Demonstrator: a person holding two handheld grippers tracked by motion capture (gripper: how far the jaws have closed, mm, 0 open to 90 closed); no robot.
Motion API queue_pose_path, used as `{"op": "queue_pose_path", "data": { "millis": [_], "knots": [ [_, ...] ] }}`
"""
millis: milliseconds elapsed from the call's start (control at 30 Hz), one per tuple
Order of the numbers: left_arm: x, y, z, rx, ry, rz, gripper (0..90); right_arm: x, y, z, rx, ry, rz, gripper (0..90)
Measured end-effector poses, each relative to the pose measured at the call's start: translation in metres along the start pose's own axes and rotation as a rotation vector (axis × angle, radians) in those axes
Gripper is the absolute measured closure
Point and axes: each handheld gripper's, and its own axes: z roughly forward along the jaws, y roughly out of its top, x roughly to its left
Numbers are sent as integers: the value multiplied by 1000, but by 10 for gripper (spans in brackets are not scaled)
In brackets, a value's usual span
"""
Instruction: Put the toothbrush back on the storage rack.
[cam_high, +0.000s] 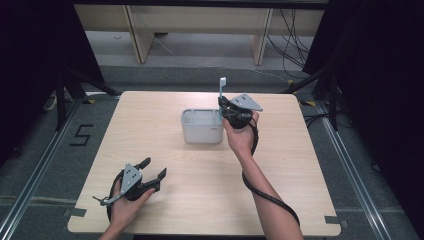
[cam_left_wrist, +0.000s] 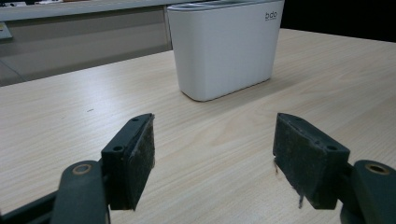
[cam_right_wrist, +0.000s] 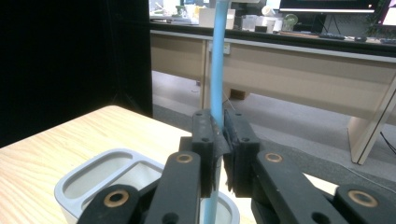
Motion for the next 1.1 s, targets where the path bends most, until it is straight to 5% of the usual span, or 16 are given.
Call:
{"op": "queue_pose_path", "data": {
  "millis": [33, 167, 367, 1100],
  "knots": [
    [0, 0, 0, 0, -1, -2, 292, 2, -2, 0, 8, 9, 34, 839],
    [0, 0, 0, -1, -1, -1, 292, 3, -5, 1, 16, 5, 42, 838],
    [0, 0, 0, -1, -2, -3, 292, 2, -7, 2, 16, -1, 11, 838],
    [-1, 0, 0, 0, 0, -6, 295, 7, -20, 5, 47, 4, 57, 838]
  ]
}}
